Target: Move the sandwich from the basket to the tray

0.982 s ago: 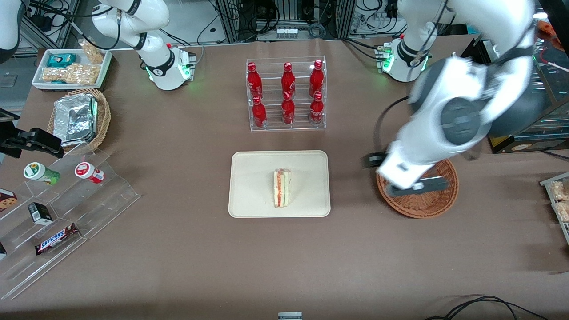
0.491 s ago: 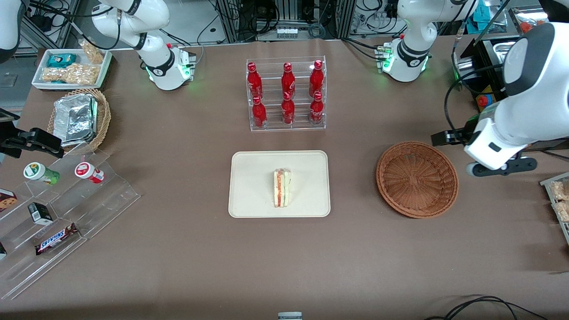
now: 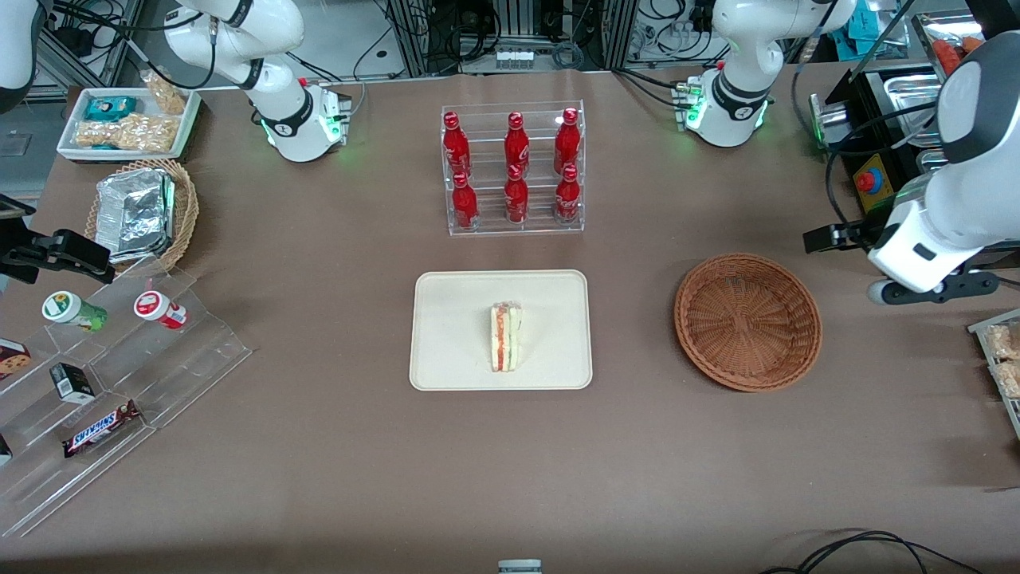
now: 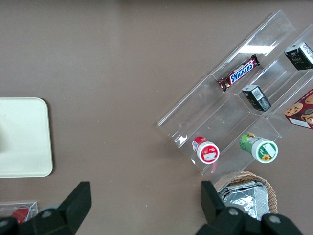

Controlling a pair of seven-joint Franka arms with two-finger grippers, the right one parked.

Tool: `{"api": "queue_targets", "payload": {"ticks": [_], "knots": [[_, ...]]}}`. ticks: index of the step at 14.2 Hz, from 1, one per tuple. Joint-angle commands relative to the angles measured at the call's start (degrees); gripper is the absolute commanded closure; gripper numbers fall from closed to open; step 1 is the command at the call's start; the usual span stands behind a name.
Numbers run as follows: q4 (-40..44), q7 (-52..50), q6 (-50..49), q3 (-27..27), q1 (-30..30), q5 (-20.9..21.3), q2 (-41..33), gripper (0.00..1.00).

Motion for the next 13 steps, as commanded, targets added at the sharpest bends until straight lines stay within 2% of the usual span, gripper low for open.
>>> {"api": "queue_targets", "payload": {"ticks": [1,4,9,13], "knots": [[-6.3,1.3,3.3,-0.4,0.5,0.8,-6.1,0.00],[-6.9,1.3,3.7,-0.6,0.2,0.5,-9.1,0.00],[-0.4,1.4,-2.4,-0.8,-0.5,0.6,-8.0,0.00],[1.6,1.2,-2.9,-0.7,-0.5,-0.2,-7.3,0.00]]}}
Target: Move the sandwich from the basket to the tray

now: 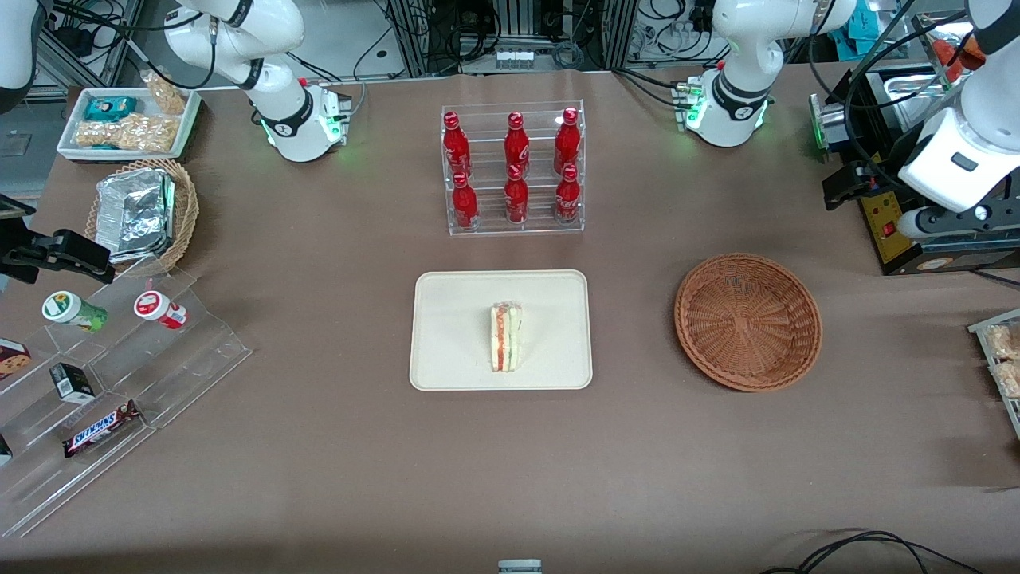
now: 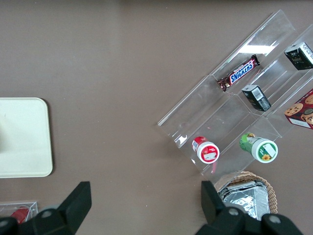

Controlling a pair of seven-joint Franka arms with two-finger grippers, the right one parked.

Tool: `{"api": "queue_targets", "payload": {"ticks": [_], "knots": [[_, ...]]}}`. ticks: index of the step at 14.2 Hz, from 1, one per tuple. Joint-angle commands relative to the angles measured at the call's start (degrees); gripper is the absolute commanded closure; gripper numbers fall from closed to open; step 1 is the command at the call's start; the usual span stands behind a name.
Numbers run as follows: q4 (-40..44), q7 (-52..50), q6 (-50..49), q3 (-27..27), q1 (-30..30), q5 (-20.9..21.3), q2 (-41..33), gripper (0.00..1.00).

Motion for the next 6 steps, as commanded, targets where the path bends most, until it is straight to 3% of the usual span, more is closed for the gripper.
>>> {"api": "queue_targets", "payload": {"ticks": [1,6], "knots": [[2.3,1.1,-1.7,0.1,-0.1,-0.1,1.2,0.00],[2.3,1.2,-1.7,0.0,-0.4,0.3,1.6,0.00]]}}
